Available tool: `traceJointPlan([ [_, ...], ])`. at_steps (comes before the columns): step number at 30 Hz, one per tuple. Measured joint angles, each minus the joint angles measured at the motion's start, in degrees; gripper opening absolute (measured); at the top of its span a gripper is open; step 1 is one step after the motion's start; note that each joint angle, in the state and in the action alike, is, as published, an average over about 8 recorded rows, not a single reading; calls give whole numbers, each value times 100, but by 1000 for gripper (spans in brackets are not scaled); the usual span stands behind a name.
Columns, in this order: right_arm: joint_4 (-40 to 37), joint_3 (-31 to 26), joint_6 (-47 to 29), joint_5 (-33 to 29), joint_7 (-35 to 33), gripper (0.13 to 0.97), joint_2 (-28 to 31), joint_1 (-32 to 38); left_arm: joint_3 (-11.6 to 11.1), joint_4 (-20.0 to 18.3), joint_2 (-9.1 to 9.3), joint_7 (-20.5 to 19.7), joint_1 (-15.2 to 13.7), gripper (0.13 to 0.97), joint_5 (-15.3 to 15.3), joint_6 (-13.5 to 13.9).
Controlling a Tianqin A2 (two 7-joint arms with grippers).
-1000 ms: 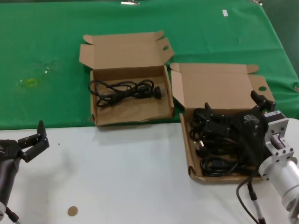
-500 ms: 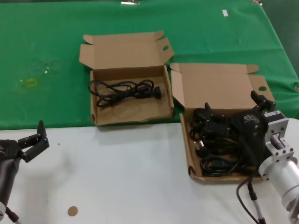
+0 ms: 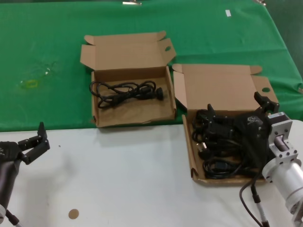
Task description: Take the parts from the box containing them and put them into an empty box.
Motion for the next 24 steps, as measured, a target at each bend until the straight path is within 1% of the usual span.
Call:
traceJointPlan([
  [24,0,0,0,0,0,966,0,0,0,0,0,0,0,966,0,0],
])
